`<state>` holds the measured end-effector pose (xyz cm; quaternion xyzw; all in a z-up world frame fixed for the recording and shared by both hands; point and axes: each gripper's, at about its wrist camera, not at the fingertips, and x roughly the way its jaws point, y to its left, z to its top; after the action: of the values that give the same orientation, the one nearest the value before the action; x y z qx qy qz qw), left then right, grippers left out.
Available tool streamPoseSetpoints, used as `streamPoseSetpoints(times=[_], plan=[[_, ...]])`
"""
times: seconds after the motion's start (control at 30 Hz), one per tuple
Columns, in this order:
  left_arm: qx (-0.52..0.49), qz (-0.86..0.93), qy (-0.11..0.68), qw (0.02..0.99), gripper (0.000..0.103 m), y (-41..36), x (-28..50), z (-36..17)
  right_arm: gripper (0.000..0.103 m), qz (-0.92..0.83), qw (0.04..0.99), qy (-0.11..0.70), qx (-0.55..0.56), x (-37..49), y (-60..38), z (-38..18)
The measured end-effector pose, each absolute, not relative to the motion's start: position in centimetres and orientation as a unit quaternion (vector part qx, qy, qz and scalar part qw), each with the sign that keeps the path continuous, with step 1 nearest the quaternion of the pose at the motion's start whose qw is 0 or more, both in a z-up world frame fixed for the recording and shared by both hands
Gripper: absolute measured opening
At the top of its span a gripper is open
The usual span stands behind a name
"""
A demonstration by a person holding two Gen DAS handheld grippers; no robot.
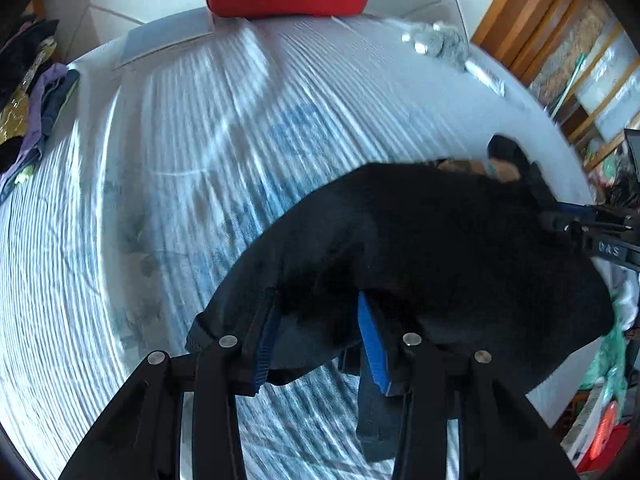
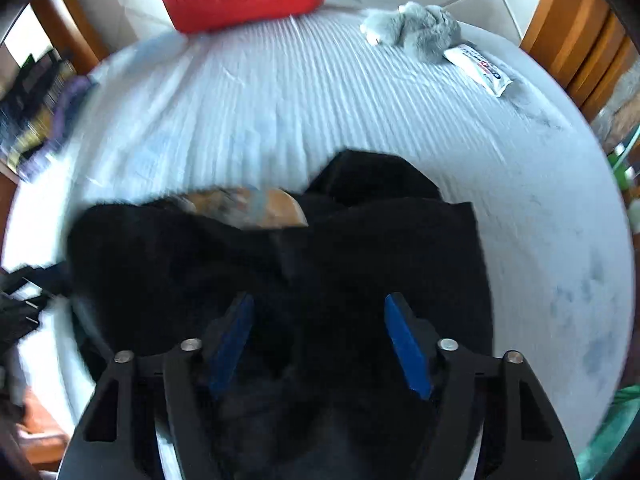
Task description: Fold clothes
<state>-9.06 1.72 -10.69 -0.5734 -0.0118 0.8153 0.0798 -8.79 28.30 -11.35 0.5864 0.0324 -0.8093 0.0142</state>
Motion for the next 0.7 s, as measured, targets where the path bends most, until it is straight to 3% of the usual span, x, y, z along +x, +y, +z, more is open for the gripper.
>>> streamPoseSetpoints(times=[0.03,0.1,0.13,0.4,0.7], plan=[[-0.579,0.812,0.003,0.075,0.013,2.2,-9.0,-11.1,0.024,-0.807,0.012,0.027,0.59,-8.6,28.8,-11.6],[-0.586,0.807,0.033,0.066,0.009,3.2,-8.8,-11.5,0.012,-0.806,0.013,-0.002,0.592,-7.8,30.2,-11.8],[-0.582,0.809,0.043,0.065,0.007,3.6,-8.5,-11.2,0.011,-0.808,0.012,-0.019,0.589,-7.3,30.9,-11.4],[-0.494,0.867,0.011,0.062,0.005,1.9,-7.0,-2.6,0.008,-0.865,0.012,-0.089,0.494,-3.3,34.4,-3.1],[-0.338,0.94,0.055,-0.001,0.004,0.1,-10.2,10.2,0.008,-0.941,0.04,-0.046,0.332,-6.8,32.6,9.6]])
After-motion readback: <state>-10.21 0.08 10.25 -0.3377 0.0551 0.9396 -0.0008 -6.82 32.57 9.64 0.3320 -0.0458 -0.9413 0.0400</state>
